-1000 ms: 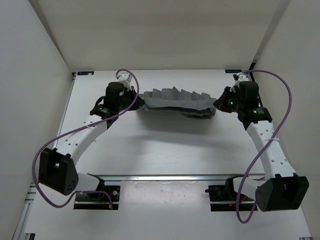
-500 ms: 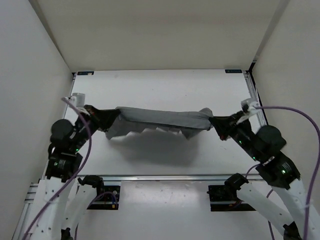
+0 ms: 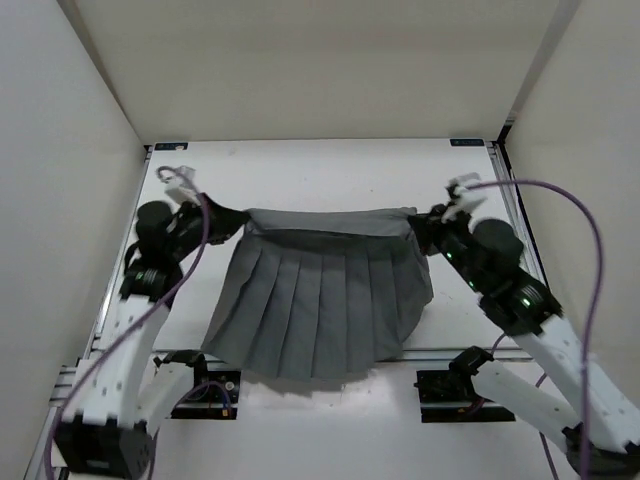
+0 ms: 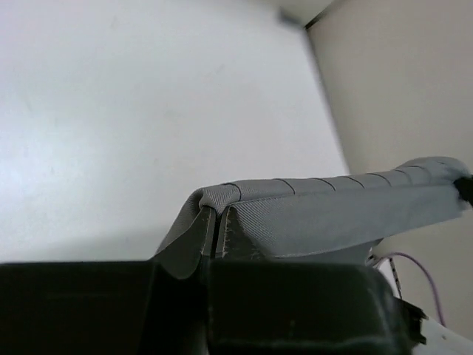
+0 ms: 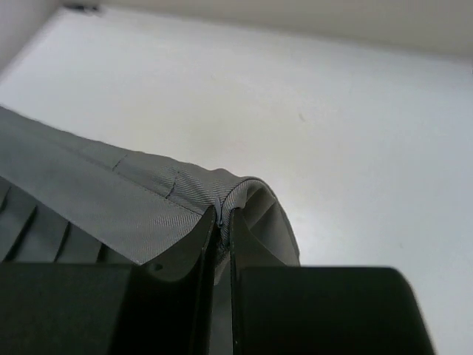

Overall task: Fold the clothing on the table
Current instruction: Flatten the skirt out, then fold the skirt

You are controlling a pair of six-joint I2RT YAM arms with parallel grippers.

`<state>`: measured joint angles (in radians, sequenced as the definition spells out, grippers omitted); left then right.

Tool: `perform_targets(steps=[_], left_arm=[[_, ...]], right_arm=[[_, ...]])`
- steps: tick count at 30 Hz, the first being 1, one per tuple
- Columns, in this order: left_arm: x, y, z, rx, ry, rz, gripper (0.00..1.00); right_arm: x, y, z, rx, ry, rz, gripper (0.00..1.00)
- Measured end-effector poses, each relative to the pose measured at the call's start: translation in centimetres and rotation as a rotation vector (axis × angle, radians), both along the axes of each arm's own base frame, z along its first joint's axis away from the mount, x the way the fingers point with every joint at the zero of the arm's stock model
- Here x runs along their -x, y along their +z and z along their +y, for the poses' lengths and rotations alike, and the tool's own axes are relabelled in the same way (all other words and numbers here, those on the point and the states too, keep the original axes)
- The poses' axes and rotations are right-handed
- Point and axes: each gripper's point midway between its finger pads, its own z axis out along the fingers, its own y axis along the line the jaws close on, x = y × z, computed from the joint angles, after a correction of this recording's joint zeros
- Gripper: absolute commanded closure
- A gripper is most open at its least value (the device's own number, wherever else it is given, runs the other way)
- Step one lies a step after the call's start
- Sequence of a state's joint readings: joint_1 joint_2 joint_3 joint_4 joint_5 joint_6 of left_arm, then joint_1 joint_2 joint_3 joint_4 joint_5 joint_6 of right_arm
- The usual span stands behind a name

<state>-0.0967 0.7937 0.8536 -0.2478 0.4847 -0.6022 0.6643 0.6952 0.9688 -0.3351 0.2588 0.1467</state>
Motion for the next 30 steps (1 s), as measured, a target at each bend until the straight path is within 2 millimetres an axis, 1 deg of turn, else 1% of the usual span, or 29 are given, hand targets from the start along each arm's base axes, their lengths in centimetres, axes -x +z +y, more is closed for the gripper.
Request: perform_targets(steps=[1, 2, 3, 4, 5, 6, 7, 8, 9, 10, 11, 12, 13, 14, 15, 16, 17, 18, 19, 20, 21, 22, 24, 25, 26, 27, 28, 29, 30], left_arm=[[-1.5, -3.0, -0.4, -0.022, 0.011, 0.088, 1.0], [-2.9, -5.8, -0.9, -0.051, 0.014, 0.172, 1.0], [-4.0, -8.3, -1.6, -0.081, 0.007, 0.243, 1.0], [-4.7, -10.4, -2.9, -0.109, -0.023, 0.307, 1.0], [-5.2, -11.5, -4.2, -0.12, -0.059, 0.344, 1.0], [-5.7, -11.8, -5.6, -0.128, -0.095, 0.36, 1.0], [-6.5, -11.2, -6.6, -0.134, -0.116, 0.353, 1.0], [-7.5, -10.2, -7.1, -0.14, -0.118, 0.333, 1.0], [-8.8, -8.4, -7.2, -0.143, -0.107, 0.298, 1.0], [-10.2, -6.3, -7.0, -0.141, -0.086, 0.253, 1.0], [-11.3, -3.8, -6.7, -0.132, -0.069, 0.203, 1.0], [-12.4, -0.7, -6.4, -0.115, -0.054, 0.139, 1.0], [-13.0, 2.0, -6.1, -0.099, -0.044, 0.077, 1.0], [-13.1, 4.4, -5.9, -0.084, -0.04, 0.02, 1.0], [-12.8, 6.3, -5.7, -0.072, -0.036, -0.029, 1.0], [-12.2, 7.7, -5.4, -0.064, -0.032, -0.067, 1.0], [-11.4, 8.6, -5.2, -0.056, -0.032, -0.096, 1.0], [-10.4, 9.0, -5.0, -0.05, -0.032, -0.122, 1.0], [-9.4, 8.4, -4.8, -0.049, -0.033, -0.127, 1.0], [-8.3, 7.4, -4.6, -0.048, -0.033, -0.126, 1.0], [-7.2, 5.8, -4.5, -0.049, -0.036, -0.105, 1.0], [-6.3, 3.3, -4.4, -0.053, -0.038, -0.075, 1.0], [-4.3, -2.6, -4.1, -0.063, -0.038, 0.027, 1.0], [-3.2, -6.4, -3.8, -0.069, -0.034, 0.096, 1.0], [-1.7, -10.3, -3.5, -0.076, -0.03, 0.177, 1.0], [0.1, -14.0, -3.1, -0.083, -0.027, 0.263, 1.0], [1.9, -16.8, -2.8, -0.089, -0.024, 0.332, 1.0], [3.6, -18.9, -2.5, -0.093, -0.021, 0.383, 1.0], [4.8, -19.9, -2.2, -0.093, -0.019, 0.405, 1.0]], right_arm=[[-1.5, -1.9, -0.1, 0.034, -0.023, 0.053, 1.0], [-3.4, -3.8, -0.7, 0.05, -0.048, 0.12, 0.99], [-5.1, -5.4, -1.5, 0.042, -0.072, 0.183, 1.0], [-7.0, -7.2, -3.0, 0.013, -0.107, 0.259, 1.0], [-8.6, -8.7, -4.6, -0.036, -0.142, 0.328, 1.0], [-9.5, -9.9, -5.9, -0.061, -0.173, 0.373, 1.0], [-10.1, -10.8, -6.8, -0.073, -0.198, 0.405, 1.0], [-10.4, -10.9, -7.1, -0.074, -0.208, 0.409, 1.0], [-10.6, -10.3, -7.2, -0.068, -0.214, 0.391, 1.0], [-10.9, -9.0, -7.0, -0.06, -0.204, 0.353, 1.0], [-11.3, -7.0, -6.6, -0.061, -0.188, 0.298, 1.0], [-11.7, -4.4, -6.3, -0.066, -0.172, 0.229, 1.0], [-12.0, -1.8, -6.1, -0.071, -0.159, 0.153, 0.99], [-12.1, 0.9, -5.9, -0.074, -0.147, 0.075, 1.0], [-12.0, 2.9, -5.8, -0.075, -0.137, 0.012, 1.0], [-11.5, 4.6, -5.6, -0.075, -0.127, -0.049, 1.0], [-10.9, 5.6, -5.5, -0.072, -0.119, -0.09, 1.0], [-10.2, 6.1, -5.3, -0.072, -0.11, -0.118, 1.0], [-9.5, 5.9, -5.2, -0.074, -0.102, -0.127, 1.0], [-8.9, 4.9, -5.0, -0.077, -0.095, -0.12, 1.0], [-8.4, 3.3, -4.9, -0.077, -0.088, -0.089, 0.99], [-7.9, 1.3, -4.8, -0.079, -0.082, -0.045, 1.0], [-6.7, -4.6, -4.4, -0.09, -0.069, 0.1, 1.0], [-5.6, -8.6, -4.0, -0.093, -0.064, 0.216, 1.0], [-4.2, -12.3, -3.7, -0.095, -0.058, 0.334, 1.0], [-2.5, -15.6, -3.2, -0.098, -0.05, 0.445, 1.0], [-0.3, -18.3, -2.7, -0.094, -0.042, 0.545, 1.0], [2.0, -20.2, -2.5, -0.089, -0.039, 0.623, 1.0], [3.8, -21.1, -2.2, -0.086, -0.029, 0.673, 1.0]])
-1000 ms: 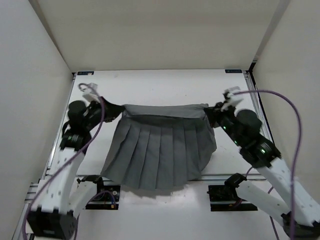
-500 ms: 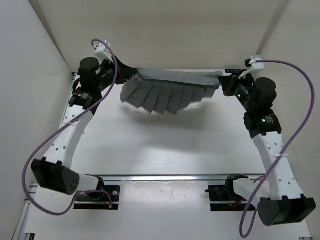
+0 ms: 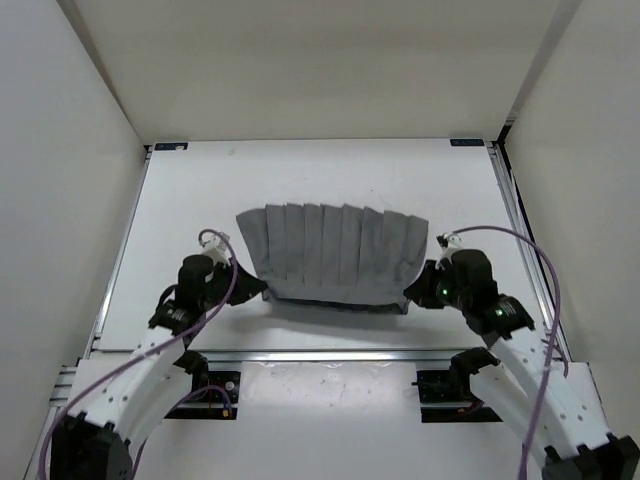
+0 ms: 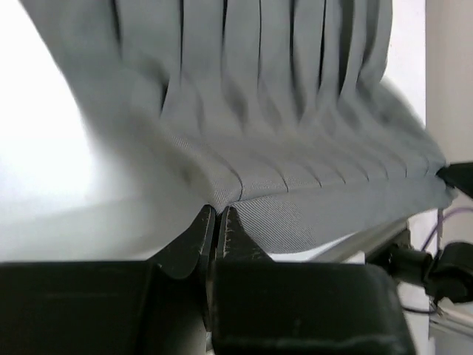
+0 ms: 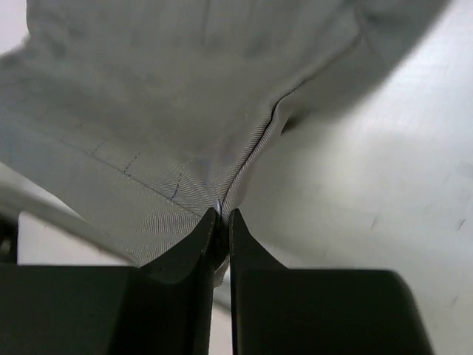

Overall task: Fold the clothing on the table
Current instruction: Fold the skirt

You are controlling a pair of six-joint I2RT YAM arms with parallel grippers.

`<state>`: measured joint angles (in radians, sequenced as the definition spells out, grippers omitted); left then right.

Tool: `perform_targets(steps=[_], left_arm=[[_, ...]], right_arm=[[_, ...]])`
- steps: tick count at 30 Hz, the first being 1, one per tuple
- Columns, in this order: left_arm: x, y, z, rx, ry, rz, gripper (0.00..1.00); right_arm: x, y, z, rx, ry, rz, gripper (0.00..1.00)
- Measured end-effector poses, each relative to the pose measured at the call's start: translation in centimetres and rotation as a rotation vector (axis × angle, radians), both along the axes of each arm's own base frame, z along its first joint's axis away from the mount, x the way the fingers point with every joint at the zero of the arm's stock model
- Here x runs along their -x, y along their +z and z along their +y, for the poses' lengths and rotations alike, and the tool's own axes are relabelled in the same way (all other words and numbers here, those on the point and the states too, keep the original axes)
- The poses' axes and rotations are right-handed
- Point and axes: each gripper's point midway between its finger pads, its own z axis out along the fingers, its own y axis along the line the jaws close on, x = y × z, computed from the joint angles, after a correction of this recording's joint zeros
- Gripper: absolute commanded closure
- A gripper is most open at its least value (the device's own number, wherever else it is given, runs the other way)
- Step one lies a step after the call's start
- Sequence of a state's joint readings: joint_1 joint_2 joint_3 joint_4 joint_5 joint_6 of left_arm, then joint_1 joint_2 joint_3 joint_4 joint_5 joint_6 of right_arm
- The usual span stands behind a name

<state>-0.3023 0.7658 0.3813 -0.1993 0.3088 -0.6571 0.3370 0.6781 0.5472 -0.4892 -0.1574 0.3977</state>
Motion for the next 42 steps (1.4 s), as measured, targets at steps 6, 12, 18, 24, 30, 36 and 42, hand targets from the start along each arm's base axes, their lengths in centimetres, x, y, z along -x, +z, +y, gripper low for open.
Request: perform_targets(steps=[6, 12, 18, 24, 30, 36, 42], left_arm=[[1.7, 4.0, 1.3, 0.095, 0.052, -0.156, 1.0], [1.8, 3.4, 1.9, 0.113, 0.063, -0.104, 1.0], [0.3, 0.9, 0.2, 0.006, 0.024, 0.041, 1.0], [-3.8, 3.7, -1.0, -0.005, 0.026, -0.022, 1.0], [-5.4, 4.1, -0.4, -0.057, 0.074, -0.052, 1.0], [-2.6, 5.0, 0.7, -0.032, 0.096, -0.113, 1.0], [1.4, 7.7, 2.9, 0.047, 0.122, -0.205, 1.0]], right_arm=[[5.7, 0.9, 1.8, -0.106, 0.031, 0.092, 1.0], [6.6, 0.4, 2.2, -0.124, 0.001, 0.171, 1.0], [1.5, 1.2, -0.3, -0.111, -0.141, 0.172, 1.0], [-2.9, 2.6, -1.6, -0.15, -0.167, 0.139, 0.99], [-4.2, 3.3, -0.4, -0.101, -0.104, 0.094, 1.0], [-1.3, 4.2, 0.8, -0.058, -0.048, 0.041, 1.0], [4.3, 5.0, 2.5, -0.136, 0.04, 0.04, 1.0]])
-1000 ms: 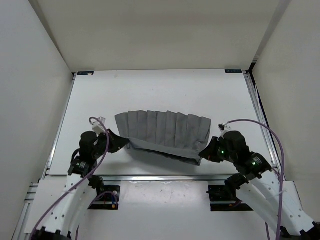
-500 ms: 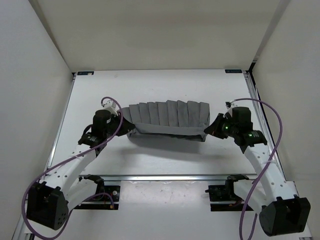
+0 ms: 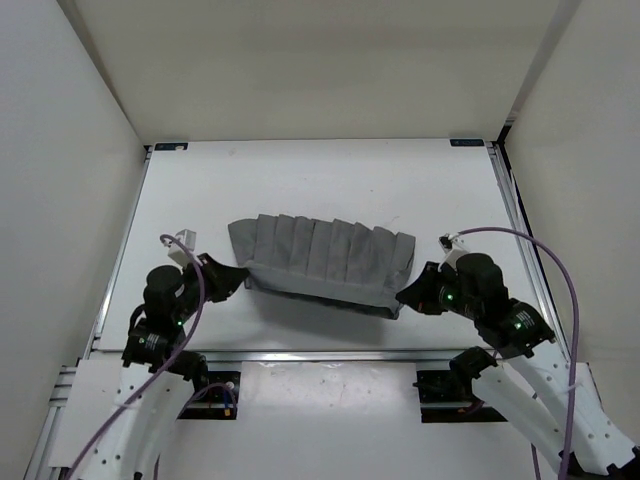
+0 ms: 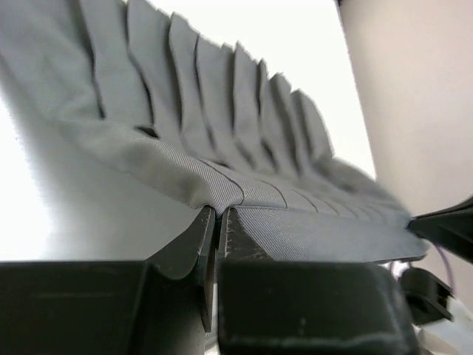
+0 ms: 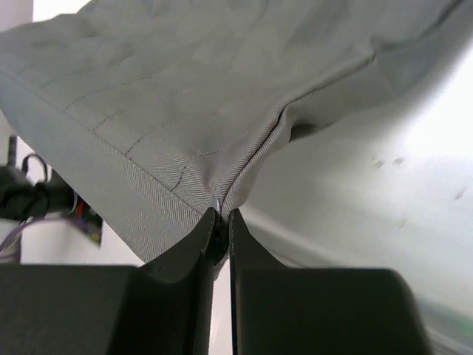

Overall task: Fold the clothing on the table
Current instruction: Fold the skirt

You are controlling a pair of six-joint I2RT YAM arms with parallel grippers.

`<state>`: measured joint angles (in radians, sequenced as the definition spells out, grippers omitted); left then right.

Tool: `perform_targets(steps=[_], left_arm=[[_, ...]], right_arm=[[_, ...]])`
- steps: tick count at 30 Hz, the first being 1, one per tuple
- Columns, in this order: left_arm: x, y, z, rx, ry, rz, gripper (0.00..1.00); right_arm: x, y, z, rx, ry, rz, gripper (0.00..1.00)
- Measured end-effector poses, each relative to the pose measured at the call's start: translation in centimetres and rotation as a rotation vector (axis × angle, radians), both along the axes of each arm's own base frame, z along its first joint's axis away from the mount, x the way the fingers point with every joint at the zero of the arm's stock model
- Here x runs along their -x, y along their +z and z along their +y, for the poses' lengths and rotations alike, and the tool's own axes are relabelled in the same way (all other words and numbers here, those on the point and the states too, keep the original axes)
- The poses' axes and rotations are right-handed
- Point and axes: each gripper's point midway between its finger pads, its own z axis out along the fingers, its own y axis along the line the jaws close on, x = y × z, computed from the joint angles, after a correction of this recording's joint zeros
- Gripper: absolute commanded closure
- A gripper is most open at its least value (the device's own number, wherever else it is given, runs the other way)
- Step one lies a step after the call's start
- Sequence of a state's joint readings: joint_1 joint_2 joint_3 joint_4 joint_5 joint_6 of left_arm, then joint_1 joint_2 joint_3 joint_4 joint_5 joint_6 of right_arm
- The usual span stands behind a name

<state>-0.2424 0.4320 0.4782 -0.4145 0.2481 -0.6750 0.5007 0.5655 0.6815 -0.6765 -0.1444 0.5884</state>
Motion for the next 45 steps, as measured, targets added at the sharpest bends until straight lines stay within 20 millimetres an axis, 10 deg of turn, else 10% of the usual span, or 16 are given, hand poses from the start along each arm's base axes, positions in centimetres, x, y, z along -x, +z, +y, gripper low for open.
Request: perform_targets(steps=[6, 14, 26, 31, 36, 41, 45], left_arm=[[0.3, -1.0, 1.0, 0.021, 0.006, 0.064, 1.0], [-4.5, -5.9, -2.1, -0.098, -0.052, 0.278, 1.0], [-11.9, -9.3, -0.4, -0.232, 0.105, 0.329, 1.0], [-15.5, -10.0, 0.2, -0.238, 0.158, 0.342, 0.71], [-20.0, -9.2, 2.7, -0.219, 0.282, 0.318, 0.63], [-22.4, -5.5, 3.2, -0.197, 0.348, 0.212, 0.66], [-21.3, -2.6, 0.7, -0.191, 0.3, 0.127, 0.96]], right_arm=[[0.8, -0.3, 1.0, 0.005, 0.022, 0.055, 1.0], [-8.9, -3.3, -2.5, -0.014, -0.152, 0.182, 1.0], [-17.7, -4.8, 0.1, 0.011, -0.057, 0.189, 0.89], [-22.2, -5.7, 0.9, -0.016, -0.046, 0.146, 0.74], [-26.3, -5.8, -0.9, -0.027, -0.117, 0.043, 0.41], [-29.0, -2.7, -2.2, -0.044, -0.161, -0.148, 0.38], [-28.1, 0.0, -1.4, 0.003, -0.144, -0.235, 0.41]])
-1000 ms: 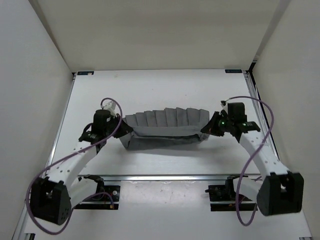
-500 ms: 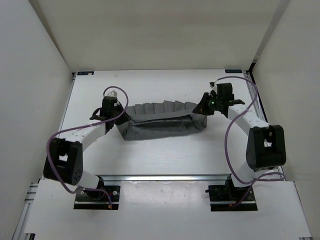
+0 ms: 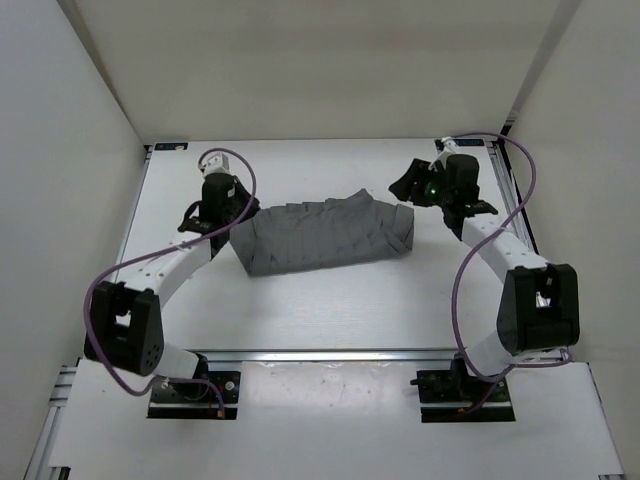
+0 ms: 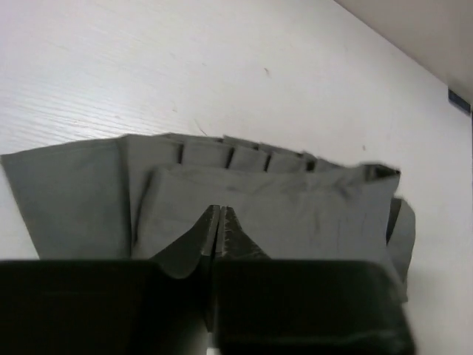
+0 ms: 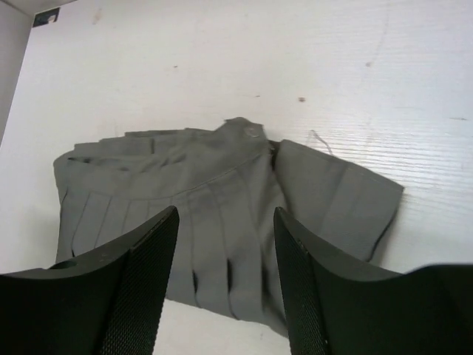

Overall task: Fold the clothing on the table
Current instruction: Fold the skirt

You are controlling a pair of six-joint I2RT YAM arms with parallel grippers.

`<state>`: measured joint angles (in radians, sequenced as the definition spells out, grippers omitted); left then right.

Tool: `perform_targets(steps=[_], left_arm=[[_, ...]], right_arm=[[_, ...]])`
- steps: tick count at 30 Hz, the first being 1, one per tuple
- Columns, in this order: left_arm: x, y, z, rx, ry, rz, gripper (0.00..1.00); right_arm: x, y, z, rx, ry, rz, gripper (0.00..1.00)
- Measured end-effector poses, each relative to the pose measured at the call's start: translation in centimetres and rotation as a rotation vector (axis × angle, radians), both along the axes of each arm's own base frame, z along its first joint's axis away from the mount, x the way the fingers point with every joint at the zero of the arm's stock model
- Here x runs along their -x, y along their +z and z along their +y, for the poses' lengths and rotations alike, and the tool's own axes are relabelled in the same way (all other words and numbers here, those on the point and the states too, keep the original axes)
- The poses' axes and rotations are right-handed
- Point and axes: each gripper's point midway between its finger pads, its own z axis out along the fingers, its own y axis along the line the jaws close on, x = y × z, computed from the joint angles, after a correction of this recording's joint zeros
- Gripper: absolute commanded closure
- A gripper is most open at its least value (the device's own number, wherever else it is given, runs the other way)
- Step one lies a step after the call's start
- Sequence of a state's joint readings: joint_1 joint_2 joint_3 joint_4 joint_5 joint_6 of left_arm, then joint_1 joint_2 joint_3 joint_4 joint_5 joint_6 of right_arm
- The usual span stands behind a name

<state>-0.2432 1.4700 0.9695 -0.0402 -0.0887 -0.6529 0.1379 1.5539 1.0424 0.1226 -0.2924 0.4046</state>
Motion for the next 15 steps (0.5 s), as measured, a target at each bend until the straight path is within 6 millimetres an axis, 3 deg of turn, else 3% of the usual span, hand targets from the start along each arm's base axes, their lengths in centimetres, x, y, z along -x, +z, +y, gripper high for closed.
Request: perform_targets(steps=[3, 4, 6, 11, 15], left_arm=[[2.6, 0.5, -2.9, -0.007, -0.087, -0.032, 1.0], [3.6, 0.1, -3.6, -0.012, -0.114, -0.032, 1.0], [5.7, -1.5, -5.0, -0.026, -0.167, -0.002, 1.0], [8.0, -7.4, -3.9, -0.101, -0.166, 0.138, 1.0], [8.2, -10.6, -2.7, -0.165, -0.148, 0.221, 1.0]], right_arm=[[1.3, 1.4, 1.4, 0.037, 0.033, -0.035, 0.5], [1.9, 1.3, 1.8, 0.051, 0.044, -0.031, 0.57], [3.2, 0.1, 2.3, 0.083, 0.056, 0.002, 0.59], [6.5, -5.8, 1.1, 0.184, 0.031, 0.193, 0.41], [7.4, -8.4, -1.7, 0.221, -0.039, 0.303, 0.33]])
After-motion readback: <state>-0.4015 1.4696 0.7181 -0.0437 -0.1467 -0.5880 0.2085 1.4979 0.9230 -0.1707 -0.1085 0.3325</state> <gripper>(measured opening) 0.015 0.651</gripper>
